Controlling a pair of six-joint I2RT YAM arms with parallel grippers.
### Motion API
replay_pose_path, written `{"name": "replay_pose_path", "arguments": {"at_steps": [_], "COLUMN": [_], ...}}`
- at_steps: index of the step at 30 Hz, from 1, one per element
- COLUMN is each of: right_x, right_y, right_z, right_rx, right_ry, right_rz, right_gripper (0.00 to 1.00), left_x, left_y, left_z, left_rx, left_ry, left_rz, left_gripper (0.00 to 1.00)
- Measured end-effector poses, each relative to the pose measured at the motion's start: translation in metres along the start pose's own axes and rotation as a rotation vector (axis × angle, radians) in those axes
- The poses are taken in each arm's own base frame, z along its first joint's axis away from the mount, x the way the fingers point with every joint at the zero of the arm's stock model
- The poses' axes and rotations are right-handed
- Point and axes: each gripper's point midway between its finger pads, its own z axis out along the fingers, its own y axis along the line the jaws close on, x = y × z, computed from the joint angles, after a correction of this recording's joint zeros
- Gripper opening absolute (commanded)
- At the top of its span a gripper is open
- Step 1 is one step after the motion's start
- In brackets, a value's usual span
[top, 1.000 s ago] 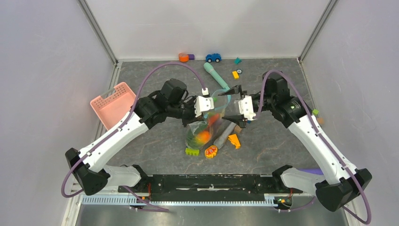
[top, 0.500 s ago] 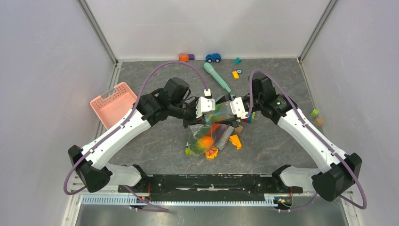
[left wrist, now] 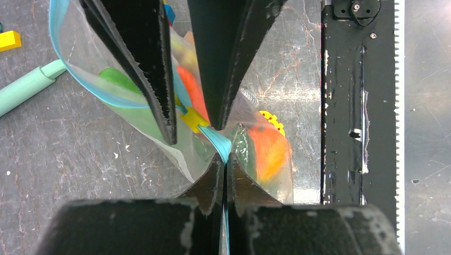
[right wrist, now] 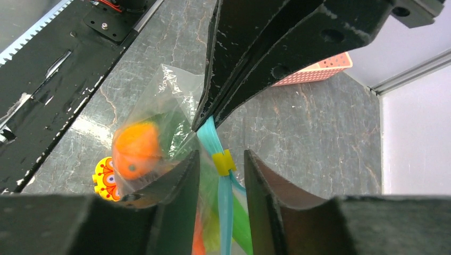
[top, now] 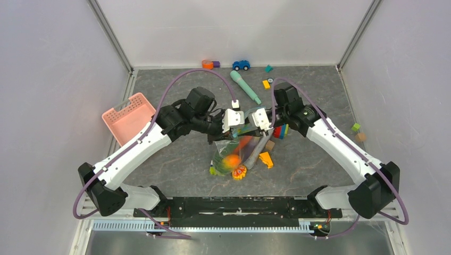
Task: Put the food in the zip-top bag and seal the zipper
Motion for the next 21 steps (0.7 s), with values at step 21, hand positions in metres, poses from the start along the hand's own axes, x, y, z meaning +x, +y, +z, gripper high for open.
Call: {"name": "replay_pose_path", "arguments": {"at_steps": [21], "right_x": [0.014], "right_y": [-0.011], "right_z": [-0.002], "right_rx": [0.04], "right_ry": [0.1], "right_rz": [0.034], "right_gripper": [0.01], "left_x": [0.011], "left_y": [0.024], "left_z": [-0.008], "left_rx": [-0.209], "left_ry": [0.01], "left_rz": [-0.041], "left_gripper": [0.02]}}
